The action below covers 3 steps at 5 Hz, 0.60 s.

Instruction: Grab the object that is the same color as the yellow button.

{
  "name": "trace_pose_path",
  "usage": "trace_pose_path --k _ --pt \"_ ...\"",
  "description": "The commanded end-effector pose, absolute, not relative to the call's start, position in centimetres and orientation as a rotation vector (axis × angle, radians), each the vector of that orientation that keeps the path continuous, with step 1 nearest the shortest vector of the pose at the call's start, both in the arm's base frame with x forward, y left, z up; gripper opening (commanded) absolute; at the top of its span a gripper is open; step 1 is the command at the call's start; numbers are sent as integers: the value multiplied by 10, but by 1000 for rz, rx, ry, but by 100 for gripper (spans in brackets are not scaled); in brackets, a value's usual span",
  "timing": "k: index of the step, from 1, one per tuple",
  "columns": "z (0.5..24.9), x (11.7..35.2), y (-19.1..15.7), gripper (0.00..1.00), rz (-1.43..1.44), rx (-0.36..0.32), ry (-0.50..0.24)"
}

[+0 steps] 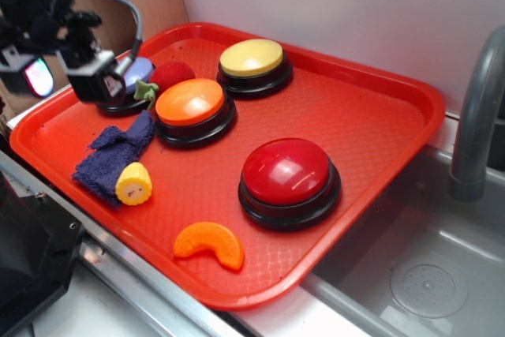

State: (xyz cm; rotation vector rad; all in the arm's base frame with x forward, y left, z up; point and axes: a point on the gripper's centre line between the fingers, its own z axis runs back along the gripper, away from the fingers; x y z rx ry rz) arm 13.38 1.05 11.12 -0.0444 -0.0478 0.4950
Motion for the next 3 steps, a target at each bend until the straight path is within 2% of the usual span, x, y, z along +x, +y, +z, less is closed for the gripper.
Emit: trace_pose_path --k 1,3 --pt "66 151 7 100 662 -26 -41" --pt "40 154 -10 100 675 -72 8"
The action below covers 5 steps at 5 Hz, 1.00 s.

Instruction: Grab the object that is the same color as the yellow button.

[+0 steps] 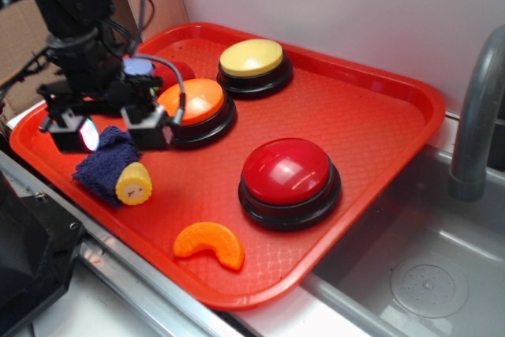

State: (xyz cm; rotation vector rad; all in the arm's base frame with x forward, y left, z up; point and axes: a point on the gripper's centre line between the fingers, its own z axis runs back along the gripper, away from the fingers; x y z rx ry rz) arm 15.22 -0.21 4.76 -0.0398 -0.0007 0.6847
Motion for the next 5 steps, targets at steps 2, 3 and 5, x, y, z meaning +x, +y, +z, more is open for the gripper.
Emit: trace_pose_path --k 2,3,5 --pt "24 152 -22 100 665 -79 32" --pt "18 152 -25 100 664 -63 42" --pt "15 153 -28 0 683 -42 28"
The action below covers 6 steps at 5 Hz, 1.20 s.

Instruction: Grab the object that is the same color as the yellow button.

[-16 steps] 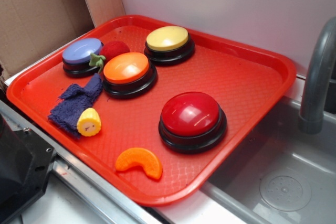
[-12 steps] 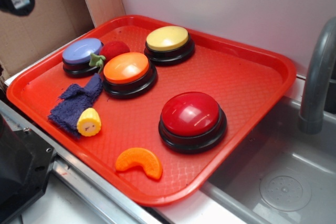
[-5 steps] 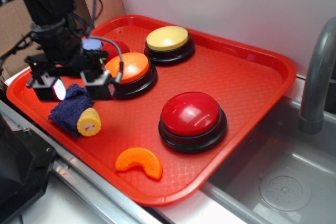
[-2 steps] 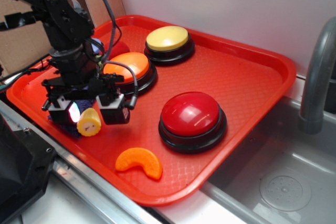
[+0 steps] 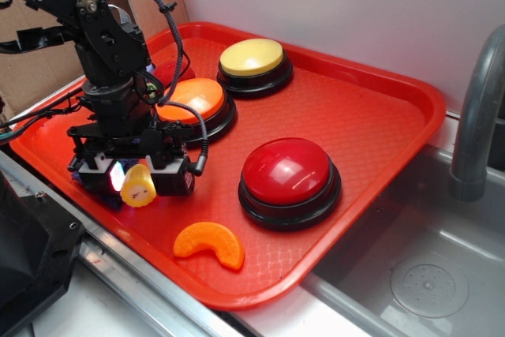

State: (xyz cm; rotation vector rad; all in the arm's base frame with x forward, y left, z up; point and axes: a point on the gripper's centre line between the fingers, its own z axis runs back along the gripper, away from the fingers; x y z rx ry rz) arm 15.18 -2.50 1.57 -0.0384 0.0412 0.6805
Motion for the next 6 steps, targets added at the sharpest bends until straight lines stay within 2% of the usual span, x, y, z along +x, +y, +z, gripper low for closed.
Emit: trace_pose_path --k 1,3,6 --pt "19 154 -28 0 680 -37 17" --pt "54 160 -22 0 535 -21 16" --pt "134 181 -26 0 161 -1 -5"
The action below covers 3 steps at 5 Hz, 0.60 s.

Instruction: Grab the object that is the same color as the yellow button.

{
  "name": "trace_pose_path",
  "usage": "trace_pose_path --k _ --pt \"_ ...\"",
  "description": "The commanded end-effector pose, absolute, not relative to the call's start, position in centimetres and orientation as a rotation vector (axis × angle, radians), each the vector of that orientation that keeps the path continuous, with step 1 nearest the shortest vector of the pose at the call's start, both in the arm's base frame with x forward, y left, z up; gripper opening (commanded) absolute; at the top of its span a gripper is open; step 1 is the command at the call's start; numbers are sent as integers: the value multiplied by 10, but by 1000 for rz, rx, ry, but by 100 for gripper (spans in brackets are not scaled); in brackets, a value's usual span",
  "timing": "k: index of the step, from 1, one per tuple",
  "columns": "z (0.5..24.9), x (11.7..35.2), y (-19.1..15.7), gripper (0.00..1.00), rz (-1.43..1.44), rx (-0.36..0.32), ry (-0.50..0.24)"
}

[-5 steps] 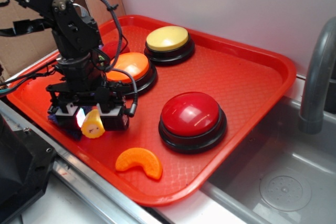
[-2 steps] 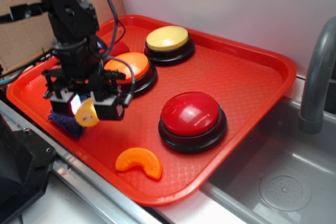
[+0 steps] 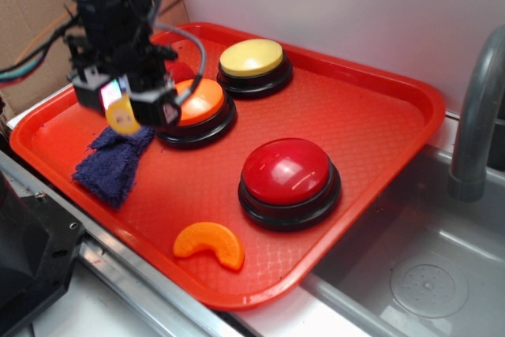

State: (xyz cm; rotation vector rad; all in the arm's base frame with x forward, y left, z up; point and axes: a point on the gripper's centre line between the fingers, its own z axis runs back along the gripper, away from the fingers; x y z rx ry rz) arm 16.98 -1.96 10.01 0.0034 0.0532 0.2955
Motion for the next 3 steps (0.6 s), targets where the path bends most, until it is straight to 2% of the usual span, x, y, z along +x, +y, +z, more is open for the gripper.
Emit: trace_pose_path --k 1,2,3 --pt "160 182 -32 0 96 -24 -53" --pt "180 181 -33 0 94 -35 -117" --pt "182 180 -32 0 103 -41 -122"
